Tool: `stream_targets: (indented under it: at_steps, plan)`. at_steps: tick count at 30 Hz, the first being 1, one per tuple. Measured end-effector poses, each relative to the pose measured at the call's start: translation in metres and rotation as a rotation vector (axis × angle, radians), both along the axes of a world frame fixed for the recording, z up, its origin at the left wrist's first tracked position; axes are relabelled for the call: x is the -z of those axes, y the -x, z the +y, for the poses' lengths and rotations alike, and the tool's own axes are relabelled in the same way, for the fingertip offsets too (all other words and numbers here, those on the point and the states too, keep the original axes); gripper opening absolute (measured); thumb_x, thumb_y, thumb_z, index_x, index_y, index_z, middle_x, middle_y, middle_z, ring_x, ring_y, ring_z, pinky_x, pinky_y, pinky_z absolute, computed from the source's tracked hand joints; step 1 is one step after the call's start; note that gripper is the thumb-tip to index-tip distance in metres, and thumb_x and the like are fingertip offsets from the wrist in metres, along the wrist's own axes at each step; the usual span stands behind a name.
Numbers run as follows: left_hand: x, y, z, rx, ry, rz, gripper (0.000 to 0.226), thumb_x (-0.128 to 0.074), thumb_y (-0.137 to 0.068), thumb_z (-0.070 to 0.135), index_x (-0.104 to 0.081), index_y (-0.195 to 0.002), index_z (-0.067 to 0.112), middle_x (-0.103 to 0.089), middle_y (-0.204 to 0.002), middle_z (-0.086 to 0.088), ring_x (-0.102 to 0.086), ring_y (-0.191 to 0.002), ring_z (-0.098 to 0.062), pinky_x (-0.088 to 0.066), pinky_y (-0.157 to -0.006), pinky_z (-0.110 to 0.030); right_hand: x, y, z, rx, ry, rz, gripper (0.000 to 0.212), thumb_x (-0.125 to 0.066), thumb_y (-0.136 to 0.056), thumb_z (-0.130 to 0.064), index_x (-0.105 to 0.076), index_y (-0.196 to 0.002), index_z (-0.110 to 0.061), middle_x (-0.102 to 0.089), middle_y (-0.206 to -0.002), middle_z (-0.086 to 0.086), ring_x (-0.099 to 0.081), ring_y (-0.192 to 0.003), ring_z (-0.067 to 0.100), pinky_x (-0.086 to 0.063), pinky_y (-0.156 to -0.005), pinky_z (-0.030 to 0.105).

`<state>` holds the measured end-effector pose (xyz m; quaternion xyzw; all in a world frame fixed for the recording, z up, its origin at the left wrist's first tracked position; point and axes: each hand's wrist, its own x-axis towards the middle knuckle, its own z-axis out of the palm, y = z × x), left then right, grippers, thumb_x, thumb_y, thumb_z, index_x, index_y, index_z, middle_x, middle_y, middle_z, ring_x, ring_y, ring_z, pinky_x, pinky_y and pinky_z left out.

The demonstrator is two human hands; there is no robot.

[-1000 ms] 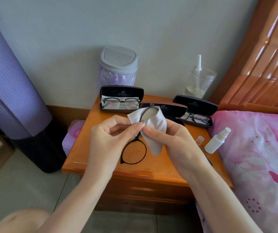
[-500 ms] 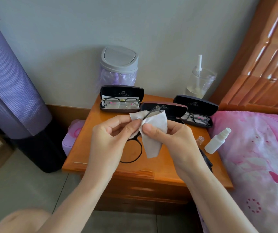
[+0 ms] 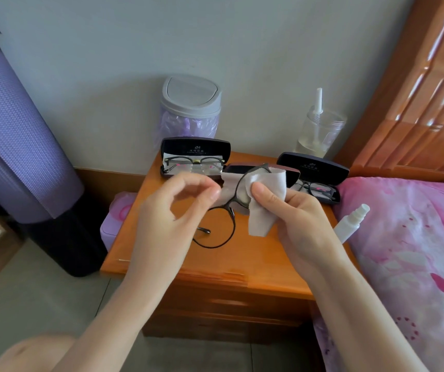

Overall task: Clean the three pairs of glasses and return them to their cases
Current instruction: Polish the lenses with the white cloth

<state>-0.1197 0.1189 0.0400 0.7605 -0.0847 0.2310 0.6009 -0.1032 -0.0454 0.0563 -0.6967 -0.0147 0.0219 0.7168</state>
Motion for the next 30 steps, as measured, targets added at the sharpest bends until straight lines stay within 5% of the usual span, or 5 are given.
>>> stream_targets:
  at_steps: [8,18,24,30]
  plan:
    - [0.005,0.002,-0.009,0.099,0.027,0.108,0.012,-0.071,-0.080,0.019,-0.074,-0.090,0.024,-0.073,-0.087,0.019,-0.066,-0.087,0.005,-0.047,-0.074,-0.006,0.009,-0.001,0.004,0.051,-0.033,-0.012,0.033,-0.072,-0.072,-0.031,-0.075,-0.096,-0.007,-0.074,-0.097,0.010,-0.067,-0.097,0.022,-0.050,-0.089,0.034]
    - [0.007,0.005,-0.013,0.085,0.069,0.106,0.010,-0.071,-0.076,0.025,-0.072,-0.085,0.029,-0.071,-0.085,0.022,-0.066,-0.084,0.006,-0.047,-0.070,-0.004,0.011,0.006,0.008,0.029,0.007,-0.046,0.033,-0.073,-0.066,-0.031,-0.075,-0.091,-0.011,-0.075,-0.085,0.002,-0.067,-0.078,0.010,-0.053,-0.067,0.019]
    - [0.007,0.001,-0.013,0.120,0.047,0.141,0.008,-0.071,-0.080,0.021,-0.072,-0.088,0.023,-0.072,-0.083,0.016,-0.067,-0.083,0.002,-0.048,-0.070,-0.007,0.008,0.000,0.009,0.070,-0.045,-0.015,0.036,-0.075,-0.067,-0.031,-0.075,-0.091,-0.004,-0.073,-0.088,0.013,-0.065,-0.083,0.024,-0.052,-0.075,0.034]
    - [0.007,0.001,-0.013,0.144,0.083,0.157,0.008,-0.071,-0.079,0.019,-0.071,-0.086,0.024,-0.074,-0.082,0.014,-0.068,-0.081,0.001,-0.049,-0.072,-0.008,-0.001,-0.008,0.011,0.078,-0.171,0.017,0.035,-0.073,-0.071,-0.028,-0.073,-0.093,0.000,-0.073,-0.092,0.017,-0.066,-0.086,0.024,-0.054,-0.075,0.032]
